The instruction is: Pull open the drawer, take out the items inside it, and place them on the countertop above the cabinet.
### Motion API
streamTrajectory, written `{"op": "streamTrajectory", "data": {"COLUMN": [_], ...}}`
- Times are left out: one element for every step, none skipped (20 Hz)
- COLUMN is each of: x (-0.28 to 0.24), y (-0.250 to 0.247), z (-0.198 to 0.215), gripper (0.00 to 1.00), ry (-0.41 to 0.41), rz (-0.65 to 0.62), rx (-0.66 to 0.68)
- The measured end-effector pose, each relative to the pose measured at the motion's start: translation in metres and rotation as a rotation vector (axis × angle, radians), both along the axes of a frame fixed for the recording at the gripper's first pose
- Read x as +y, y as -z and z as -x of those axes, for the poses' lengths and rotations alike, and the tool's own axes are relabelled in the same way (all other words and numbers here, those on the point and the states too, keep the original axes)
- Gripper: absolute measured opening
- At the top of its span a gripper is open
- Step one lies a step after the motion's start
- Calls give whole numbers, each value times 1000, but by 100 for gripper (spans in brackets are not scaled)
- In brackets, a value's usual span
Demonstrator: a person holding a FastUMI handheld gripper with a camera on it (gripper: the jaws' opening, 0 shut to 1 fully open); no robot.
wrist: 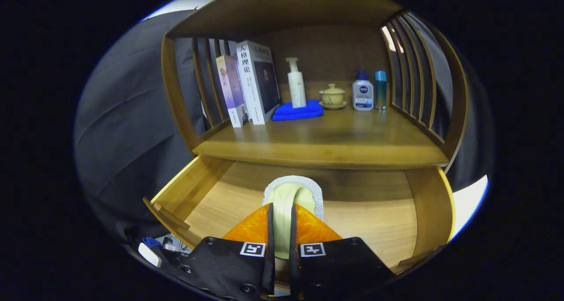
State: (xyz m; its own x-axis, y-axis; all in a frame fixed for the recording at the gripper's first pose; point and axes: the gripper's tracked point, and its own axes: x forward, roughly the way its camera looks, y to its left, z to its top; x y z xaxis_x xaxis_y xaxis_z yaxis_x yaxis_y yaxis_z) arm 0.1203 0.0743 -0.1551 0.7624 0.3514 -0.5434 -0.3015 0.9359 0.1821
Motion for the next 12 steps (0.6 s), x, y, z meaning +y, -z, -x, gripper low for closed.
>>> {"op": "streamTrajectory", "data": {"x": [1,2,2,3,3,6,8,12,15,17,19,19], "y": [-8,-16,-22,-29,-35,-39,-42,-47,-51,-55,-60,-63], "z": [-2,-6,-10,-16,-24,-32,-39,-46,-54,-63,-74,-84], "gripper": [15,15,14,15,15,14,15,15,14,15,15,15], "ry": [0,3,3,7,15,17,19,19,22,29,37,50], "rz": [-6,-13,-13,-14,-13,-10,-10,-13,-20,-24,-23,-22], "rx": [-25,-50,-64,-81,-99,-106,-107,-109,-113,-119,-126,-135]}}
